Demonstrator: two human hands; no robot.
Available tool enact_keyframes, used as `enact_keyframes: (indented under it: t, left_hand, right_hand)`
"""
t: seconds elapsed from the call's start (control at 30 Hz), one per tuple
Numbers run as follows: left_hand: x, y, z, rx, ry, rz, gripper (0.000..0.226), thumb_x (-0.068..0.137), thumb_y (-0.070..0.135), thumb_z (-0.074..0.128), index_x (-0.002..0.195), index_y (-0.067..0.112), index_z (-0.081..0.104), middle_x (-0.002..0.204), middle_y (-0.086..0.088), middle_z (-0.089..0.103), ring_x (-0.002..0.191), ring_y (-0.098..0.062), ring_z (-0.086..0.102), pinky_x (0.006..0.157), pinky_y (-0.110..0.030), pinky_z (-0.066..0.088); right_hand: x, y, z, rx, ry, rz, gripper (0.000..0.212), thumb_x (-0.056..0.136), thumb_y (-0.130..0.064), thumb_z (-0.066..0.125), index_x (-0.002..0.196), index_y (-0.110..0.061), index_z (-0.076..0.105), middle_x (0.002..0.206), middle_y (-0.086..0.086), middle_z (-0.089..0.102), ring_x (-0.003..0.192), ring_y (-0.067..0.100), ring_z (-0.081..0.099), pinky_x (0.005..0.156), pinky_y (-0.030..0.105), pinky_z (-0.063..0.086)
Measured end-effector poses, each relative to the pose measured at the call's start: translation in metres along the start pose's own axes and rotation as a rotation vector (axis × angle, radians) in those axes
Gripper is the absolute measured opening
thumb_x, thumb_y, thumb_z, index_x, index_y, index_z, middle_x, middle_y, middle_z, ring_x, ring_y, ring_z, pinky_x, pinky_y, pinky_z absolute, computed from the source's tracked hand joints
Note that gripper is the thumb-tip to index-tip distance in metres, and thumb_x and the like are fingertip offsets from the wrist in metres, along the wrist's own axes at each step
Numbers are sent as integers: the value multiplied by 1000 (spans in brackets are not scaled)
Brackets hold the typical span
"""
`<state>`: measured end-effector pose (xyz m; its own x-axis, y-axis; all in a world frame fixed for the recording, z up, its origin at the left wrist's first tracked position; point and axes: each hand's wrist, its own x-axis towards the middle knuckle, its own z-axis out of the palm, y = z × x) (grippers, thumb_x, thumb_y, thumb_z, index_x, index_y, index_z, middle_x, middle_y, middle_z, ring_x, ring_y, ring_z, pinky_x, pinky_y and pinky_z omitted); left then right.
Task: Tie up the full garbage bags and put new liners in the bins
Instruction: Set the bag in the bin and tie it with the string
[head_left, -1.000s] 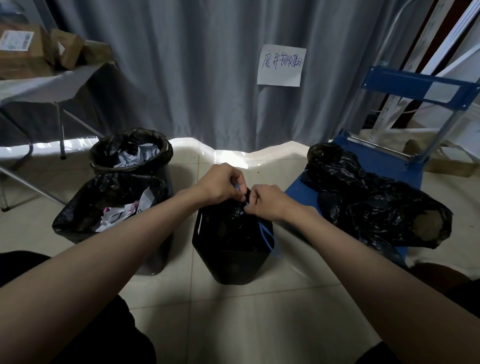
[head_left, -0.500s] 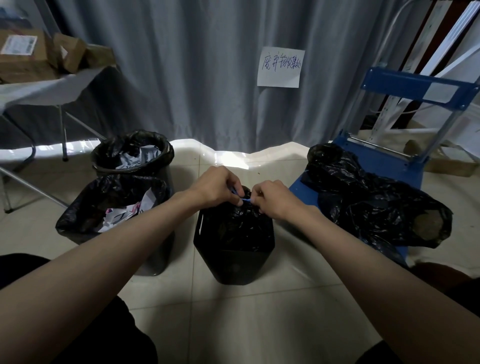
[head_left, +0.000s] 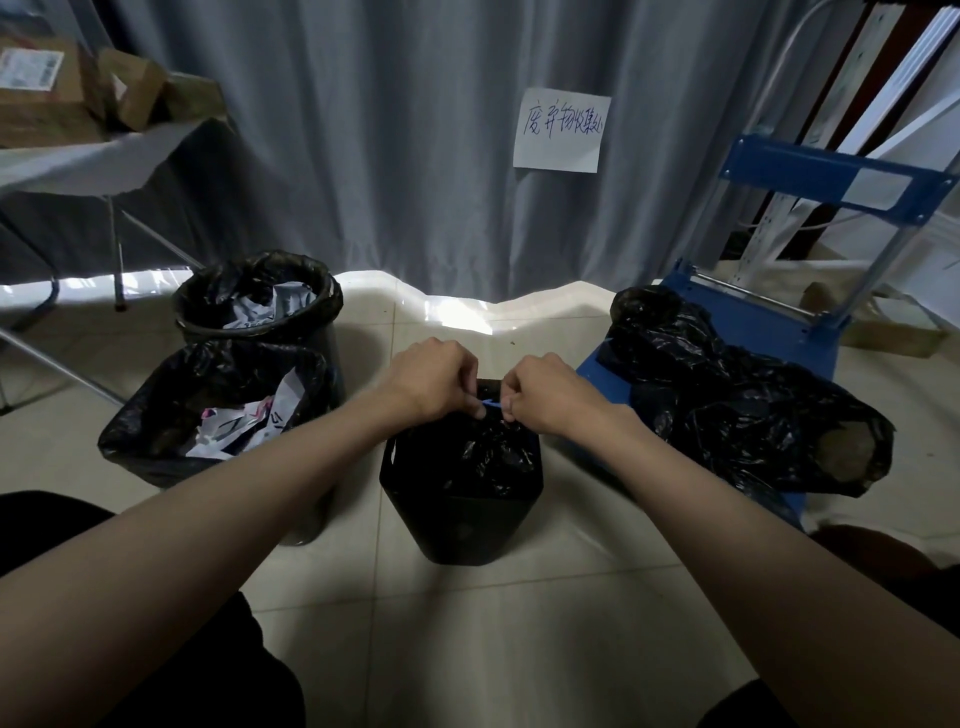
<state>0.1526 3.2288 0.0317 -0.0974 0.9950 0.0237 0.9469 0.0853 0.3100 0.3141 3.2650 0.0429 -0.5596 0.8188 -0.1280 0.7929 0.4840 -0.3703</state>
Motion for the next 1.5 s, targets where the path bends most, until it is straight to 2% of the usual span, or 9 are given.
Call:
enact_keyframes:
  t: [0.17,0.3,0.43,0.67,0.83,0.97,1.07,1.27,1.5]
  left_hand:
    - [6,-12,-18,-317,-136,-20,27,67,30,89,59,21,64,60,8,60,62,-6,53,57,-16,39]
    - [5,-22,-9,-247,-110,-106,33,65,35,89,56,20,61,58,5,58,61,-10,53,54,-21,38]
    - [-4,-19,11,-158,-135,-145,37,60,42,90,56,20,61,60,5,62,65,-14,60,59,-25,43]
    - [-14,-10,2,-162,-46,-147,50,51,67,84,63,21,66,63,6,66,65,-11,62,59,-27,47]
    - [-18,2,4,-11,-18,-185,50,53,68,82,66,22,67,73,4,65,77,-20,64,64,-27,43]
    - [-18,7,9,95,29,-157,48,66,62,76,89,20,73,94,-4,66,93,-28,64,70,-29,38]
    - [-19,8,10,111,18,-162,56,63,68,76,89,18,71,91,-3,63,92,-27,64,69,-29,39]
    - [-15,3,-6,0,-55,-165,51,62,67,78,73,18,69,71,2,62,72,-19,60,60,-27,42]
    - [-6,-1,-38,-145,-145,-47,25,79,43,75,62,24,72,51,10,57,58,-6,51,60,-23,42]
  right_hand:
    - [4,8,-3,65,31,9,25,89,-13,54,71,-23,68,89,7,66,85,26,64,78,41,57]
    - [3,6,1,63,-52,14,26,84,-6,58,65,-19,72,81,4,70,74,23,67,75,40,60]
    - [-5,12,8,53,-251,36,21,88,-8,61,74,-12,75,64,7,72,60,14,64,66,25,55]
    - [-1,25,-5,352,-114,33,5,91,-5,65,94,-9,64,73,10,76,64,14,65,77,33,55]
    - [-12,12,-10,564,-275,-47,17,92,1,55,98,2,71,90,15,76,76,18,68,80,33,56]
    - [-17,10,-13,635,-384,-64,23,96,-6,53,105,-4,74,99,10,77,96,20,72,90,31,55]
    - [-16,16,-12,683,-294,-118,17,90,-3,66,105,-1,74,99,15,76,99,22,72,93,27,55]
    - [-7,17,-8,870,-26,61,15,87,-11,72,95,1,75,101,18,74,82,11,64,65,18,51]
    - [10,-2,-3,1128,-35,126,15,97,-7,59,100,0,71,84,14,67,69,14,69,65,22,60]
